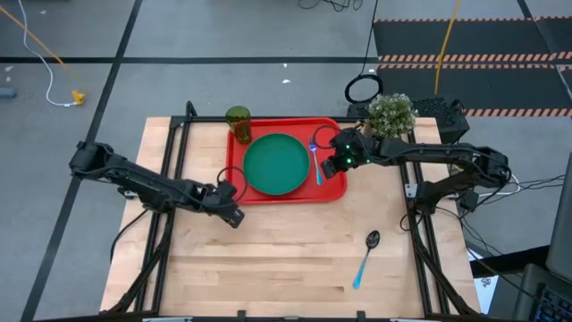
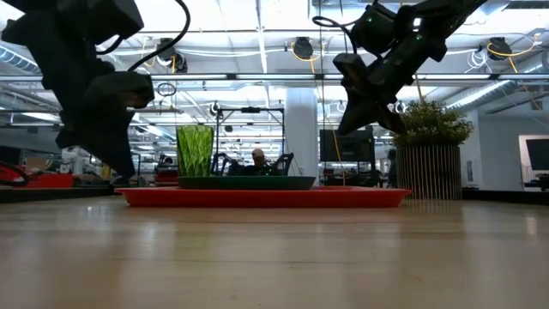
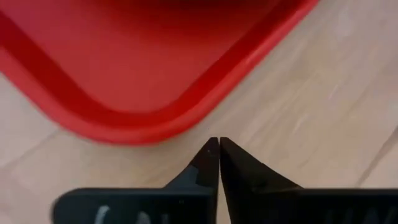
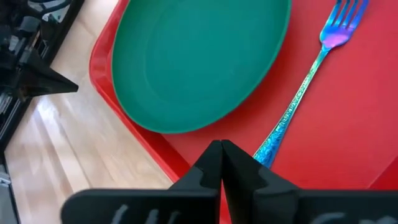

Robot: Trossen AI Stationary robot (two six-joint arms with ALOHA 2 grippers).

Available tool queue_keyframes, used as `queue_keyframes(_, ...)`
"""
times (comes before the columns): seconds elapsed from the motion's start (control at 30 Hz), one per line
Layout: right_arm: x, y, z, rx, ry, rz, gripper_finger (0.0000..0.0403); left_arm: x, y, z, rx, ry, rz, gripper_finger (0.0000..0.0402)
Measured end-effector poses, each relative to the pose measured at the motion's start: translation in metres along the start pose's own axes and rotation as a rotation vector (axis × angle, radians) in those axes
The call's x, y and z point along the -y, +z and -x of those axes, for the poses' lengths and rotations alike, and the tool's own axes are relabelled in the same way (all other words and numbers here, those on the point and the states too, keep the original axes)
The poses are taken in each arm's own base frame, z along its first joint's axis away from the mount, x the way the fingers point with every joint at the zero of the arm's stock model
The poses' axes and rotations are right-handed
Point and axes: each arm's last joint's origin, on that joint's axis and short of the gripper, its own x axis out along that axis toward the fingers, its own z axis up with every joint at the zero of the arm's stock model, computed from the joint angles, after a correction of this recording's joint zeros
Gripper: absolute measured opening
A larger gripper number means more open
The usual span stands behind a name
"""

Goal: Pick and place plate/cup/fork/spoon on tray
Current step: Adjust the orange serving tray

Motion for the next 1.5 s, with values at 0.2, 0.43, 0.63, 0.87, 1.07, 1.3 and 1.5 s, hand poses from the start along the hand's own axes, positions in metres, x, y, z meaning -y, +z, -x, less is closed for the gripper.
queue_keyframes(0.2,0.002,0.001,0.0,0.016,-0.03,-0.012,0.0,-0.004,0.006,-0.002,0.025,0.021,0.024,0.001)
queue_keyframes(0.43,0.001,0.003,0.0,0.055,-0.036,-0.054,0.0003,-0.008,0.011,-0.003,0.048,0.049,0.037,0.0013)
queue_keyframes(0.63,-0.009,0.011,0.001,0.159,0.043,-0.074,0.0035,-0.013,0.016,-0.005,0.056,0.077,0.033,0.0011)
queue_keyframes(0.87,-0.01,0.011,0.001,0.158,0.054,-0.14,0.0056,-0.006,0.024,0.007,0.036,-0.023,0.028,0.0005)
queue_keyframes(1.07,-0.009,0.01,0.0,0.153,0.045,-0.18,0.0056,0.01,0.025,0.023,0.091,-0.108,-0.139,0.0003)
queue_keyframes(1.3,-0.004,0.01,-0.011,0.142,0.001,-0.193,0.0057,0.014,0.017,0.005,-0.043,-0.121,-0.257,0.0002)
queue_keyframes(1.5,-0.001,0.008,-0.018,0.105,-0.001,-0.192,0.0057,0.019,0.013,-0.015,-0.115,-0.142,-0.346,0.0002)
